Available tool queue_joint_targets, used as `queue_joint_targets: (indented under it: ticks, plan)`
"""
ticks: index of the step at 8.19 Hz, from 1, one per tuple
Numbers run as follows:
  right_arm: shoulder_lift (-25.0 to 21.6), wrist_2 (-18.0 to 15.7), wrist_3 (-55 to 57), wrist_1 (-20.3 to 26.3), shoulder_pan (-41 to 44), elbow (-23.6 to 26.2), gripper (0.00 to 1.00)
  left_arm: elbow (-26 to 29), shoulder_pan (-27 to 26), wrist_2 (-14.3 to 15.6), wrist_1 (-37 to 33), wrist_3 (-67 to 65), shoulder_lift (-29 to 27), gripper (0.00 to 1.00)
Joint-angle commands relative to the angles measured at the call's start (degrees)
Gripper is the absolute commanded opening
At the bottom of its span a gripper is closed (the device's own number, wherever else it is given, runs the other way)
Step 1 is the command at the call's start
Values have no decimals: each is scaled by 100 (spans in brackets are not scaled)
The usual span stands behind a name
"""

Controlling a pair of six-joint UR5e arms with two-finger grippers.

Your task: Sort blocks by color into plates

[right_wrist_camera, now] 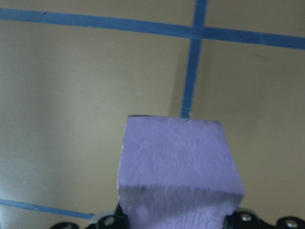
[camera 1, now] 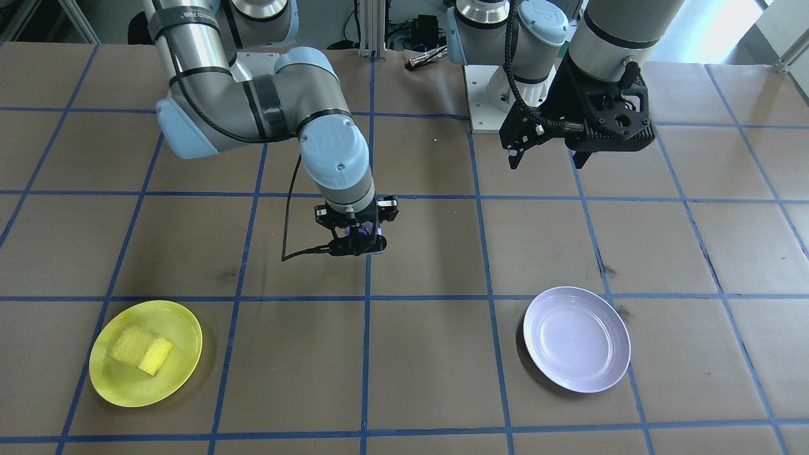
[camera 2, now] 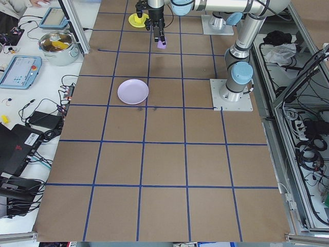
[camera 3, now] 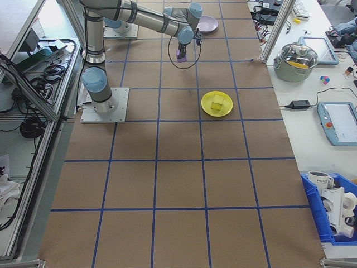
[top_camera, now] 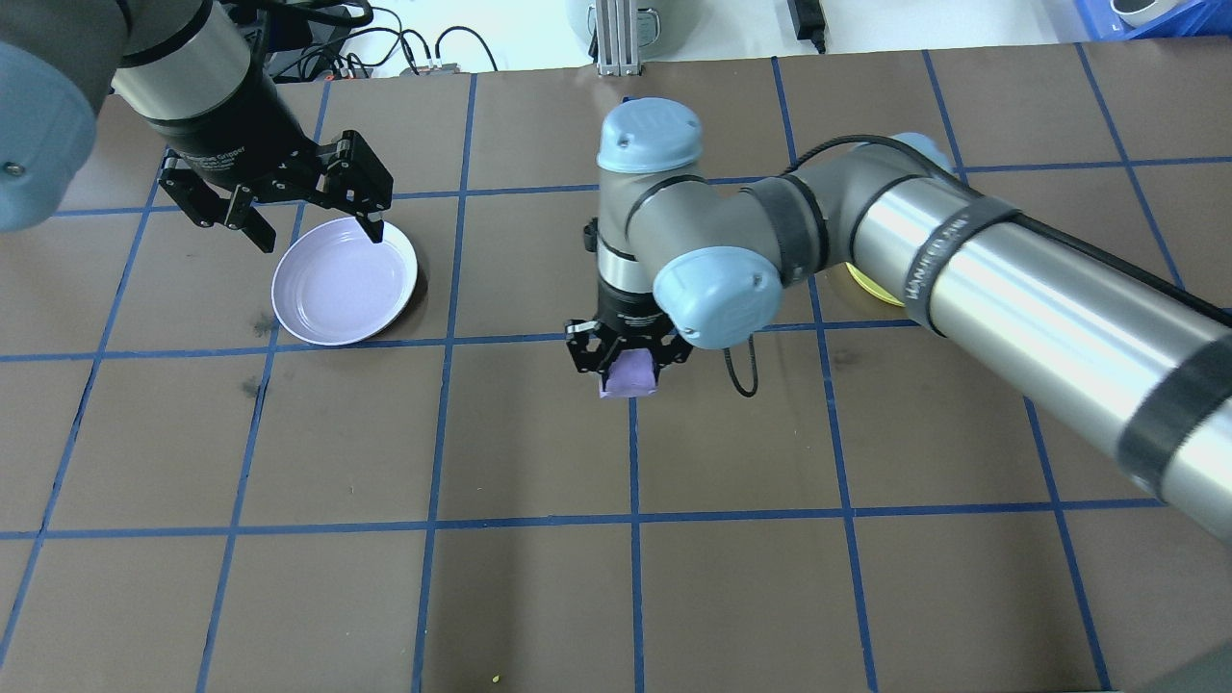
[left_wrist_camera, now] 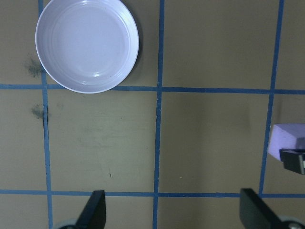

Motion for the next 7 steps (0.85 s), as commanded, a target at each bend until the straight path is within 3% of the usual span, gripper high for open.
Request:
queue_joint_targets:
  ticks: [1, 3, 4, 5, 7]
  plan:
    - [846, 95, 36, -38, 785, -876, 22, 3, 16, 39, -225, 7, -75, 100]
    - [962, 17, 27, -151, 952, -877, 25, -66, 16, 39, -217, 42, -110, 100]
    - [962, -36, 45, -178, 953, -860, 94, -58, 16, 31, -199, 51, -154, 100]
    - [901, -45, 27, -135, 927, -868, 100, -84, 16, -39, -208, 60, -189, 100]
    - [533, -62, 19, -65, 656, -851, 100, -84, 16, 21, -225, 60, -242, 100]
